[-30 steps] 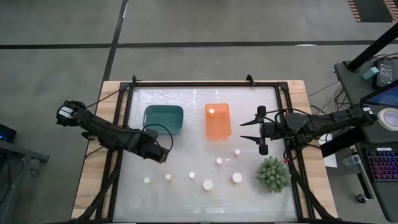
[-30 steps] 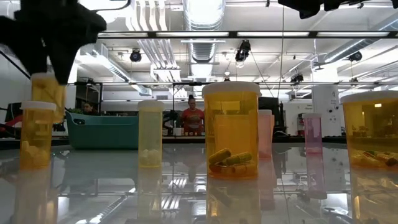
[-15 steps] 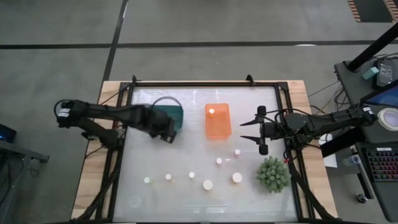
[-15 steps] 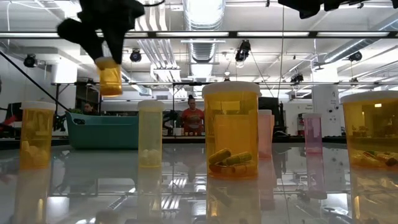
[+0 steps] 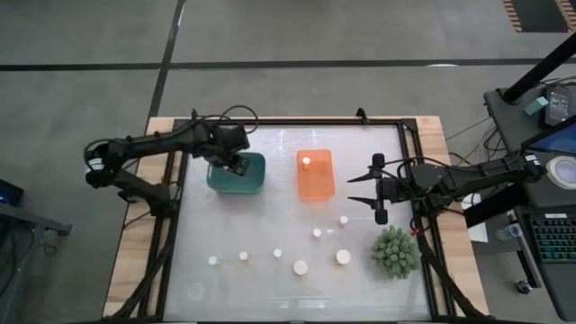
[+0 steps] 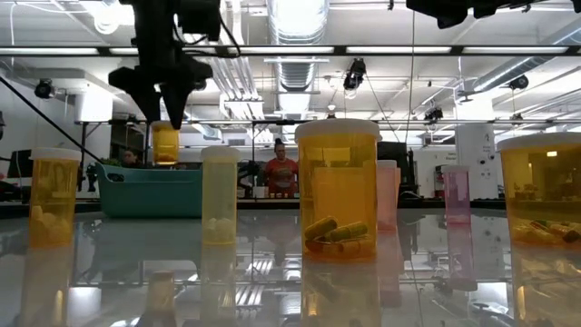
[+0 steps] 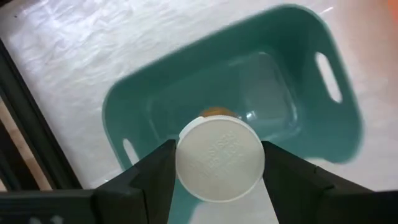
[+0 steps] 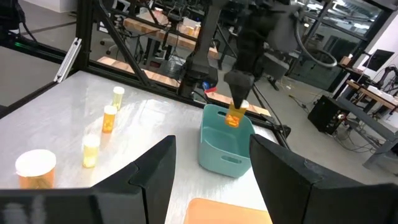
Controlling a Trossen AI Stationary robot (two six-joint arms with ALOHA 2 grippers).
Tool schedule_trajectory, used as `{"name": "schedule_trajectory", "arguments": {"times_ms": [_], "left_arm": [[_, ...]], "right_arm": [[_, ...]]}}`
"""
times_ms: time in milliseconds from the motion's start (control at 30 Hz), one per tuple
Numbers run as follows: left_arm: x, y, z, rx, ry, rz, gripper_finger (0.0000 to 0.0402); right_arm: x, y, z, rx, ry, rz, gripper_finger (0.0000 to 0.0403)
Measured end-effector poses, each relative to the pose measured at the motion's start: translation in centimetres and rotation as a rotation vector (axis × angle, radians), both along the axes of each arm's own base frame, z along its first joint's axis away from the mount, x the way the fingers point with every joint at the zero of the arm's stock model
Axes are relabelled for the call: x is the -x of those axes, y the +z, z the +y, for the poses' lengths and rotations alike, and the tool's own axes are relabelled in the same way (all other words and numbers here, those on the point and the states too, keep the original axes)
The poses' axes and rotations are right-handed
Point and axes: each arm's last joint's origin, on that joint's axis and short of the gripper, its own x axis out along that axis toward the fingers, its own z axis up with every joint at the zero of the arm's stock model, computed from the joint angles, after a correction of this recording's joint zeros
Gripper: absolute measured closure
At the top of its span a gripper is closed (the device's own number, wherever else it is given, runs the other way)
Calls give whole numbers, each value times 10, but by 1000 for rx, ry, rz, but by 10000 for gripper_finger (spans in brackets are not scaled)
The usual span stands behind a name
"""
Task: Pick and place medicine bottles into bin by pill shape (circle, oval)
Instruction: Put the top left large orange pill bottle into the green bin
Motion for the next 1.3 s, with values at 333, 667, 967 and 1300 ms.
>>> {"name": "schedule_trajectory", "arguments": {"times_ms": [333,667,967,1300], "left_arm": [[1,-30,11,20,9,77,210],[-16,-57,20,-6,9,161,210],[-21,-61,22,-22,-3,141,210],[-16,-63,21,-36,19,158,210]], "right_arm": [[0,0,0,4,1,1,207],[0,0,0,4,1,2,207],[0,-2,0,7,1,16,207],[0,-2,0,5,0,23,207]]}}
